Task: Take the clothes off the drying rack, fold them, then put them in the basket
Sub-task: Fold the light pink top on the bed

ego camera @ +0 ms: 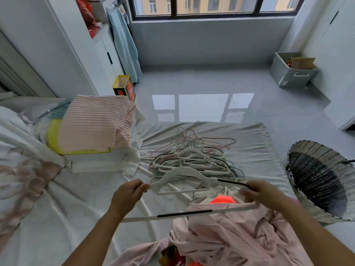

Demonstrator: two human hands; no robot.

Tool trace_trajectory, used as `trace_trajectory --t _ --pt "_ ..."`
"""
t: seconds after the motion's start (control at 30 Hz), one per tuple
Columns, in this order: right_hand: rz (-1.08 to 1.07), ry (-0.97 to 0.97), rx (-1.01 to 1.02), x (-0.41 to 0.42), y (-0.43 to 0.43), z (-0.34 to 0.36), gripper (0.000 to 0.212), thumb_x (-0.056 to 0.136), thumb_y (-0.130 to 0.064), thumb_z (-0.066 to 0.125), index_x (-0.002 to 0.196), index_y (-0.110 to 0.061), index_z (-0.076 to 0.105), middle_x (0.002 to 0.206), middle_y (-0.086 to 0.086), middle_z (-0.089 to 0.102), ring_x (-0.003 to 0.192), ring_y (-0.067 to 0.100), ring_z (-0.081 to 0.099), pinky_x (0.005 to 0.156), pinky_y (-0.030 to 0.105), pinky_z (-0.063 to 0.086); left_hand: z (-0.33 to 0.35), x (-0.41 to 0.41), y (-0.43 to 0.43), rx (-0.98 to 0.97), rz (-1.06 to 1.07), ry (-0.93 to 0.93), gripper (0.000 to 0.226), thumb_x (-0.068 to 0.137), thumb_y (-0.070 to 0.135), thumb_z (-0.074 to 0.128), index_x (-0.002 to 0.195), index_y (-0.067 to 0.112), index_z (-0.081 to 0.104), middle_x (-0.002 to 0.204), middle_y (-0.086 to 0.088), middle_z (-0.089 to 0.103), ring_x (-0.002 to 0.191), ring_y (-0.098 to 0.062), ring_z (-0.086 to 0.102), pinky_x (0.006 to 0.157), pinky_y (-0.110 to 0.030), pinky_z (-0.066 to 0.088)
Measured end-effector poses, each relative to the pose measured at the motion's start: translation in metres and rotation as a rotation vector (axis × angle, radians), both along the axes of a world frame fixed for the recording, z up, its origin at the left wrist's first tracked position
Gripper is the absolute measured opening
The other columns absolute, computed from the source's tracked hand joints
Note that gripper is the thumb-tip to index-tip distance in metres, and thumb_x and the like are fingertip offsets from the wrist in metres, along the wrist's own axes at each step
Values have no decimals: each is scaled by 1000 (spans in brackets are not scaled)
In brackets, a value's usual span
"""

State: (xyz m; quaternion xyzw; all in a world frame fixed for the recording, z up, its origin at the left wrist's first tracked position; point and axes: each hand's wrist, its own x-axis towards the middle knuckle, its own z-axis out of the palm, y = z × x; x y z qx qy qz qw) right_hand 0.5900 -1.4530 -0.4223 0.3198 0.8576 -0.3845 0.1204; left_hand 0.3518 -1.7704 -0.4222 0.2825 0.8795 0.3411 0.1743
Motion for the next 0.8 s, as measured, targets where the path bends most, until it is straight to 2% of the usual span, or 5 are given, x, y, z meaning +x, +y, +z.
trace_trajectory --t 0.2,0.4,0.53,0.67,0.8 --pt "-413 310 -466 -18 5 -20 67 56 -58 80 97 -8 63 75 16 71 62 22 64 56 22 53 -29 -40 50 87 10 141 49 81 51 47 106 14 67 97 7 67 89 -9 59 82 -34 44" --pt "-513 337 -268 -74 52 -43 32 90 -11 59 120 3 55 77 15 67 64 20 64 58 19 52 -71 -9 54 63 148 -281 5 92 20 57 97 18 57 94 0 62 90 -18 58 71 -19 42" --pt "-433 28 233 -94 99 -74 67 86 -28 66 140 -5 35 136 22 42 125 36 41 101 43 35 -105 61 54 -128 174 -693 21 95 31 49 84 16 57 82 -2 61 70 -15 58 64 -25 43" --pt "-166 -154 134 -65 78 -85 22 91 -28 58 102 -10 63 102 13 60 97 26 56 74 32 42 -109 102 80 -228 277 -961 51 94 57 29 117 17 51 95 -6 63 74 -17 61 60 -25 47" --pt "-65 -399 229 6 68 -97 44 91 -41 54 127 -15 54 133 9 53 120 27 50 95 32 39 -99 108 102 -251 252 -986 57 92 60 34 129 17 45 89 -5 63 64 -14 60 50 -18 42"
